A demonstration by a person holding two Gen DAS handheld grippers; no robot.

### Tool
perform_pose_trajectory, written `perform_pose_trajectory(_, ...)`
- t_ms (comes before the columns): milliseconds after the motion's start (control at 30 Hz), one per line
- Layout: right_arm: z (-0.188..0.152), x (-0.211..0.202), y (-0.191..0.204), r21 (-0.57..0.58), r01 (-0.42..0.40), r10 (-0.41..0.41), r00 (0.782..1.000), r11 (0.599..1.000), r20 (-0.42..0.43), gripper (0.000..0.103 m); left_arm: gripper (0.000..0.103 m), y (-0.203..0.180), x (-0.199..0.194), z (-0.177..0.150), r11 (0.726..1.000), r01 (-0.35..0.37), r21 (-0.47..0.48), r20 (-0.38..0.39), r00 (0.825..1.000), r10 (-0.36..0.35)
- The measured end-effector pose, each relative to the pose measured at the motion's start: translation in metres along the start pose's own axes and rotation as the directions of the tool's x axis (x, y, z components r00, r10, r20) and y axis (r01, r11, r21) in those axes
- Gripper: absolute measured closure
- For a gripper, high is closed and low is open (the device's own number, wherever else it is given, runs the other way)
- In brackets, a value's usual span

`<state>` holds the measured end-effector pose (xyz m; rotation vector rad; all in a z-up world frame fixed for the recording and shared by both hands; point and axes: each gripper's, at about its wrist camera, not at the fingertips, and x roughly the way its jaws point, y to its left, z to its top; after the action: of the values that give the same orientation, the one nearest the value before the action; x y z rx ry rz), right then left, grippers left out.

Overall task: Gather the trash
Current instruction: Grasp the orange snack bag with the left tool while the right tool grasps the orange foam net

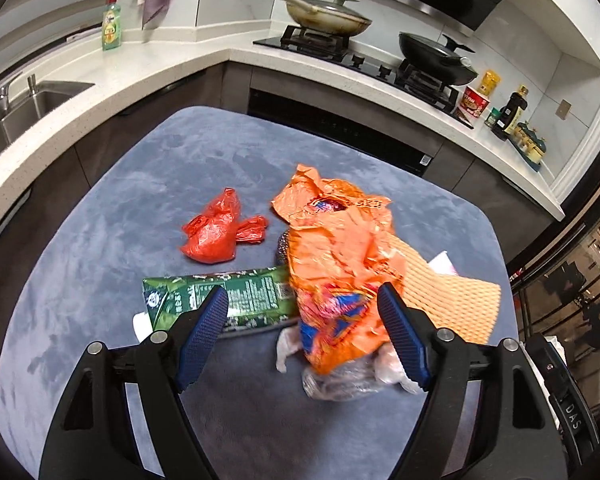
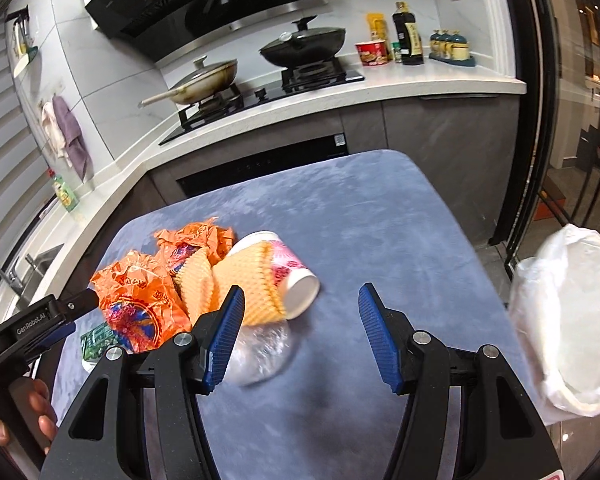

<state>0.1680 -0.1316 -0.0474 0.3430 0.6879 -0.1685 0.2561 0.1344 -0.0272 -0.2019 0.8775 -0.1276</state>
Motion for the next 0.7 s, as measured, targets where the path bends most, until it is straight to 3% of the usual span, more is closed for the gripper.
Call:
perform_pose_trajectory(467,0.009,0.056,0.020,-0.009,-0.004,0.004,0.998,1.000,-0.056,0.045,0.031,-0.005,0.036,0.006,0.997,0.072,0.000,-0.043,0.996,-0.072)
perform_pose_trajectory(633,0.008,0.064,0.026,-0.023,-0.021,0.019,0.997,1.000,-0.068,0.046,0.052,-0.014,0.038,0.004,0.995,0.099,0.025,-0.052,0.994,-0.097)
perform_pose_trajectory(700,0.006,0.066,0.028,-0.030,-0.028,0.026,0.997,0.999,-0.071,0.052,0.063,-0.019,0.037,0.002,0.993,0.112,0.042,-0.054,0.993,-0.109)
